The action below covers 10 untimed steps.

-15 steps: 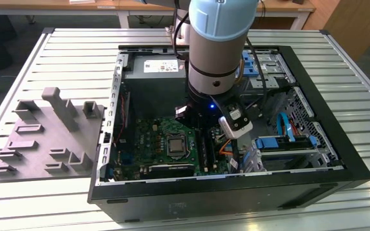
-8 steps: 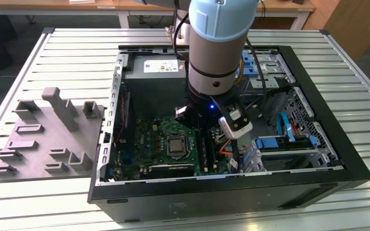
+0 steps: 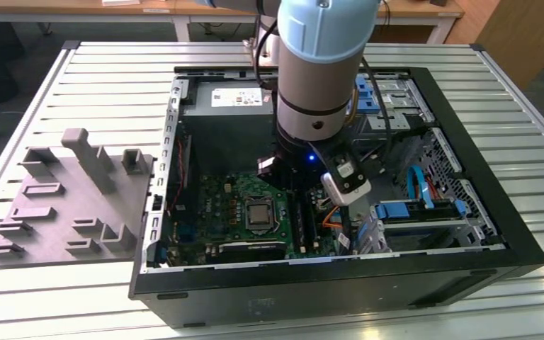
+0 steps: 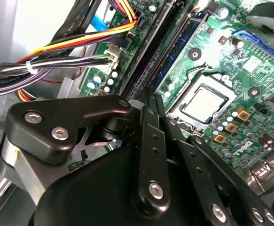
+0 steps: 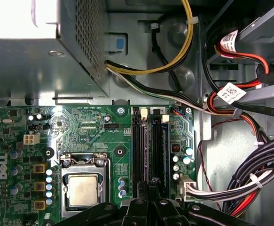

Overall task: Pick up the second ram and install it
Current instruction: 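Insert the second ram into the second slot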

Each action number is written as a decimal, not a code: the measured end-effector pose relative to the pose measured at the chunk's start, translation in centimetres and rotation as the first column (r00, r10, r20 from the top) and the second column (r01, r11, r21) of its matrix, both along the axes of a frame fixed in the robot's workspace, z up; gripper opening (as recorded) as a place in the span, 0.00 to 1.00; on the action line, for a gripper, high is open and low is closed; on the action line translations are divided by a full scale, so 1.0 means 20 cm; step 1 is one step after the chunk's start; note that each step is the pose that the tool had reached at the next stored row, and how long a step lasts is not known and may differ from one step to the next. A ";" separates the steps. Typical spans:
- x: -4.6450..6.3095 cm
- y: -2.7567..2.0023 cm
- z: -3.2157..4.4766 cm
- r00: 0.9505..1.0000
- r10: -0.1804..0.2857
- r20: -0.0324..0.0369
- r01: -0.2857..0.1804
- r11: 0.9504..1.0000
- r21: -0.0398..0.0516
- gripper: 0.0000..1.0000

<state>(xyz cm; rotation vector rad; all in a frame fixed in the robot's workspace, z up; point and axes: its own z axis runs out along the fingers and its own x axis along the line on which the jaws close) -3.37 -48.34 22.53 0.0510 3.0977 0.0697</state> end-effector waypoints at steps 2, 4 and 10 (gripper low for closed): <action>0.00 0.000 -0.005 1.000 0.000 0.000 0.000 1.000 -0.001 0.12; 0.00 0.000 -0.006 1.000 0.000 0.000 0.000 1.000 -0.002 0.12; 0.00 0.004 -0.009 1.000 0.002 0.000 -0.002 1.000 -0.006 0.12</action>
